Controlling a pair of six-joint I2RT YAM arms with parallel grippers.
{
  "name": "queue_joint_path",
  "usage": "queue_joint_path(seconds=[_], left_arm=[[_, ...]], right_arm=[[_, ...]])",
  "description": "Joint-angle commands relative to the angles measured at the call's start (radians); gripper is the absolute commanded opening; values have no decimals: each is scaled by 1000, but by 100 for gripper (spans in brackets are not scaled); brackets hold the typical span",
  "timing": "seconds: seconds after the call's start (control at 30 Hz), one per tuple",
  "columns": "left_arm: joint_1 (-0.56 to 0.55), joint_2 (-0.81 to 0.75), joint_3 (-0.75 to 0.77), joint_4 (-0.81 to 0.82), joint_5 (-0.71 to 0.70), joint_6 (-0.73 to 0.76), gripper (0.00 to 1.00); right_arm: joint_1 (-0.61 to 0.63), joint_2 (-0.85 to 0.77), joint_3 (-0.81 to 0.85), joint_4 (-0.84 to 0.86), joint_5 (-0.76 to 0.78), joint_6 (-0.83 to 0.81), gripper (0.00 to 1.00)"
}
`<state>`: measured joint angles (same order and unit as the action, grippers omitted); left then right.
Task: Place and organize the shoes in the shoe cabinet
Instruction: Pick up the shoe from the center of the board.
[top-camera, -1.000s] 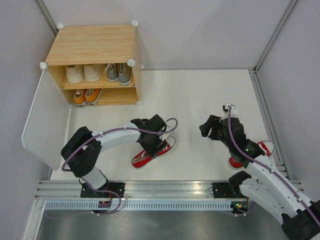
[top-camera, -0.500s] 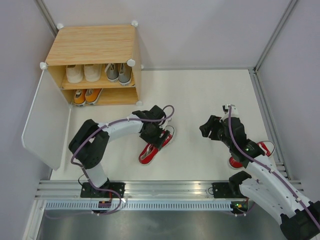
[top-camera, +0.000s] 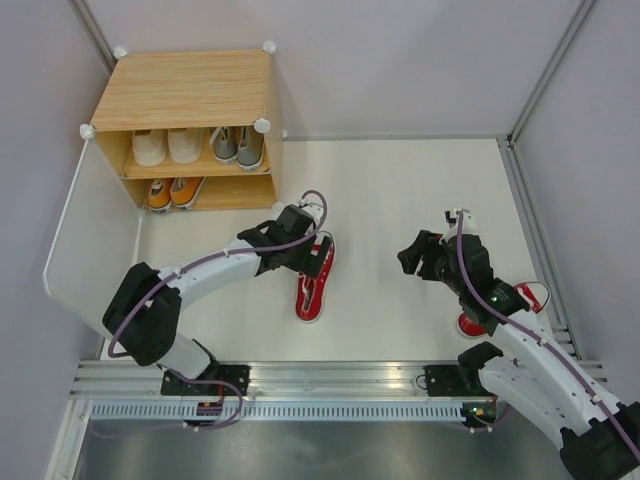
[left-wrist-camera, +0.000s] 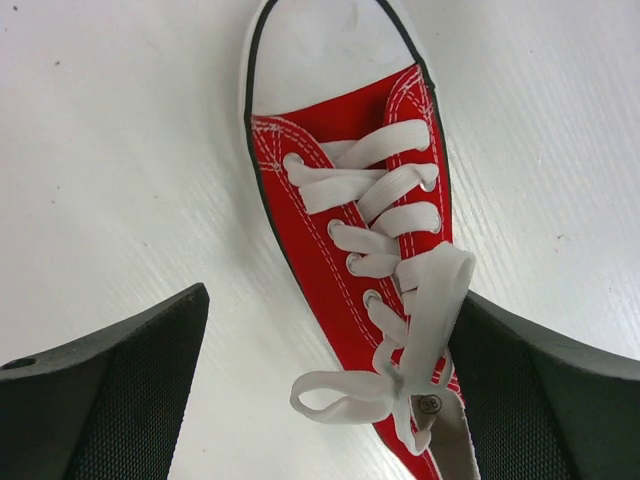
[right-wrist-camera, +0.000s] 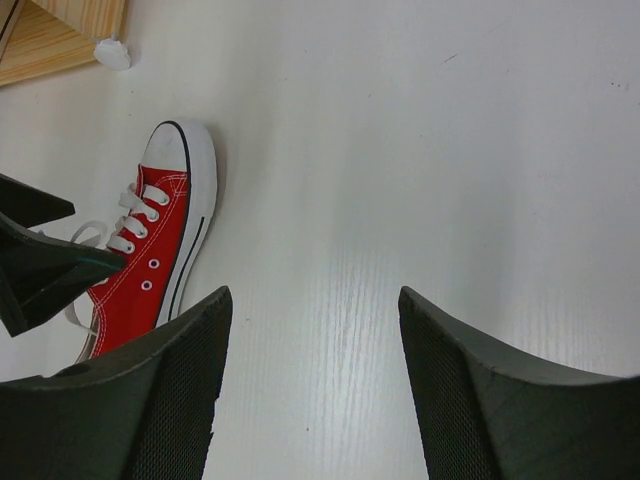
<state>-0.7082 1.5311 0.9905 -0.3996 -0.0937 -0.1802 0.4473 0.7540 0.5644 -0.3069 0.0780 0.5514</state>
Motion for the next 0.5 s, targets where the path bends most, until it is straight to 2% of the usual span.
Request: queue_joint_path(seconds=[0.0, 0.17, 0.47], left_arm=[[6, -35, -56, 64, -35, -105, 100], [-56, -51, -85, 99, -49, -195, 100], [-111, -46, -96, 70, -110, -258, 99]], right_arm=[[-5, 5, -4, 26, -17, -15, 72], [-7, 8, -8, 35, -30, -13, 72], [-7, 5, -27, 51, -44, -8, 73]])
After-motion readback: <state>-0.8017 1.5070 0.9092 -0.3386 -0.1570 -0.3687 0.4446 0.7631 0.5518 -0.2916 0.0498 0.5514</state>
